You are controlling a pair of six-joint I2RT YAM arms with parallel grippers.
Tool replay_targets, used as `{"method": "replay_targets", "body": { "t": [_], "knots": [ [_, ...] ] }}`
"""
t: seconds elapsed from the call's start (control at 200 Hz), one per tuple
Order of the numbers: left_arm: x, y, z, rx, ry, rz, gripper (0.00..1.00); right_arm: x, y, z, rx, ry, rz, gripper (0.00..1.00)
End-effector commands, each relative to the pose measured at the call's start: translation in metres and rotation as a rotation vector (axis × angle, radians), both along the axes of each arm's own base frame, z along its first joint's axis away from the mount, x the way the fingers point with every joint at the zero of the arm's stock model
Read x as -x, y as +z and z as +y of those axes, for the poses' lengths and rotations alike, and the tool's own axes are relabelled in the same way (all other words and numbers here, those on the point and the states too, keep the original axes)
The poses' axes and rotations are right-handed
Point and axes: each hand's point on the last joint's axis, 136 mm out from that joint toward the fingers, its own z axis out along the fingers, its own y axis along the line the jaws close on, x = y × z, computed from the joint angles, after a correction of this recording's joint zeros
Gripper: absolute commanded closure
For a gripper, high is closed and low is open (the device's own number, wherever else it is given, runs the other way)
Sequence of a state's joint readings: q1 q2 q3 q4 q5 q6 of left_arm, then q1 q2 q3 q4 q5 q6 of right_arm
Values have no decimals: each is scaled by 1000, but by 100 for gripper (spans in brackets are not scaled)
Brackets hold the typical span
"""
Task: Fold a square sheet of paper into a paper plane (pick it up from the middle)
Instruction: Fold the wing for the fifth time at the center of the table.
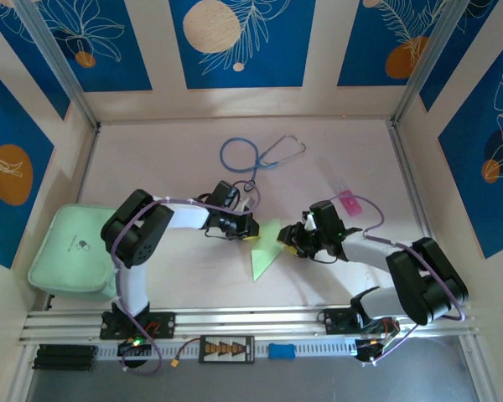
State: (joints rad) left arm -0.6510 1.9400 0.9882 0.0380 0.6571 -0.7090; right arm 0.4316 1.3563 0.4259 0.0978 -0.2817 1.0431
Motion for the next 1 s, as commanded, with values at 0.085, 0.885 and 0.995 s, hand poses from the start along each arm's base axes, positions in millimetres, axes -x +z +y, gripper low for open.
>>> {"method": "replay_targets", "body": {
  "t": [0.085,0.885,0.995],
  "knots": [
    [21,-18,13,-62,2,91,91,-5,2,4,-21,19,-8,56],
    [21,-16,13,-58,7,87,91,-16,11,21,-126,141,-74,65],
    [20,-16,13,-56,8,88,91,-20,12,24,-158,155,-76,67]
  ]
}}
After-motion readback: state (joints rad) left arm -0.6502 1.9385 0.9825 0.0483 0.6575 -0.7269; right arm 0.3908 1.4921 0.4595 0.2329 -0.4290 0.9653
